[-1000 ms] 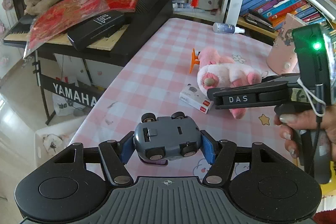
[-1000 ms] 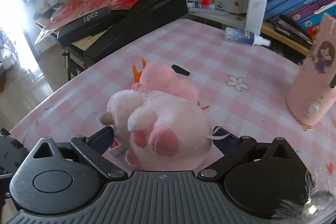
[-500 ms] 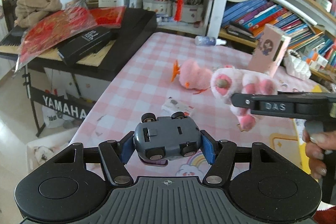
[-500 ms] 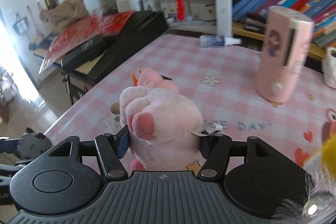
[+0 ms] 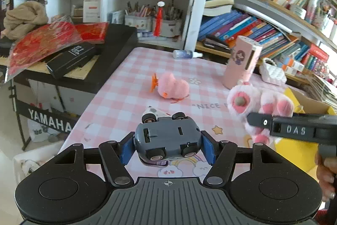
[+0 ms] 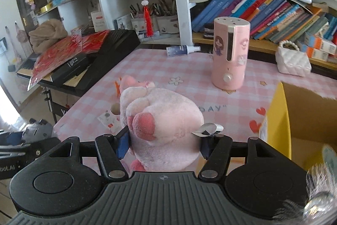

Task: Organize objects
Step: 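Lift the grey toy car and pink plush pig and carry them over the yellow box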

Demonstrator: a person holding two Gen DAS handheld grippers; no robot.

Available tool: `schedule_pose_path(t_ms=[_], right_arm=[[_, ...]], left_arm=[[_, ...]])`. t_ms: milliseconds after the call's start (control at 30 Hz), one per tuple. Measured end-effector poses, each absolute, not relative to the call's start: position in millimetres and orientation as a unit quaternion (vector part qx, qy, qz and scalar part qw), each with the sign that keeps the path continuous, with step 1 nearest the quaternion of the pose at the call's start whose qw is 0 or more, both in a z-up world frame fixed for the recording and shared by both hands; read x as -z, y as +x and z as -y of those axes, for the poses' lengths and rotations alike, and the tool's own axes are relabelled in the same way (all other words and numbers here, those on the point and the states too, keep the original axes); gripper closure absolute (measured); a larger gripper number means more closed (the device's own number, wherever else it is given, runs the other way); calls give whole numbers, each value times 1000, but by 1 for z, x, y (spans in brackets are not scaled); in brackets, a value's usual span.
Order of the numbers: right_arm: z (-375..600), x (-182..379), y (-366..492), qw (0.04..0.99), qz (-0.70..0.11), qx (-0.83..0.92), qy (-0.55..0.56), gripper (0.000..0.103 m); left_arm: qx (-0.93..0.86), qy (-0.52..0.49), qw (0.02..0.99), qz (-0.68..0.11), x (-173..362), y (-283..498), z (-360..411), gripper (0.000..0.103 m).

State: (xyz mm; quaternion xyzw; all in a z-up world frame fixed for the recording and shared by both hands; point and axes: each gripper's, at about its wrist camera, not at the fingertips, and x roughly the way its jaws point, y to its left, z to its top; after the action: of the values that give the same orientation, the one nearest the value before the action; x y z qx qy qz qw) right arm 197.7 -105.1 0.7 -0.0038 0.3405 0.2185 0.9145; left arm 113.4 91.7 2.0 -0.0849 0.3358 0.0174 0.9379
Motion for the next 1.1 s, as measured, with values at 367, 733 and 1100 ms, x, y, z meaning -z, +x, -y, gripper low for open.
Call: schedule_pose_path(t_ms=[367, 733, 1100], right_arm=[[108, -3, 140, 918, -348, -191, -5, 42], [108, 1, 71, 918, -359, -166, 11, 42], [122, 15, 6, 918, -374, -125, 36, 42]], left_arm=[[27, -76, 941, -329, -4, 74, -88, 39], [55, -64, 937, -338, -3, 17, -90, 39], [107, -41, 927, -358, 4, -22, -79, 39]])
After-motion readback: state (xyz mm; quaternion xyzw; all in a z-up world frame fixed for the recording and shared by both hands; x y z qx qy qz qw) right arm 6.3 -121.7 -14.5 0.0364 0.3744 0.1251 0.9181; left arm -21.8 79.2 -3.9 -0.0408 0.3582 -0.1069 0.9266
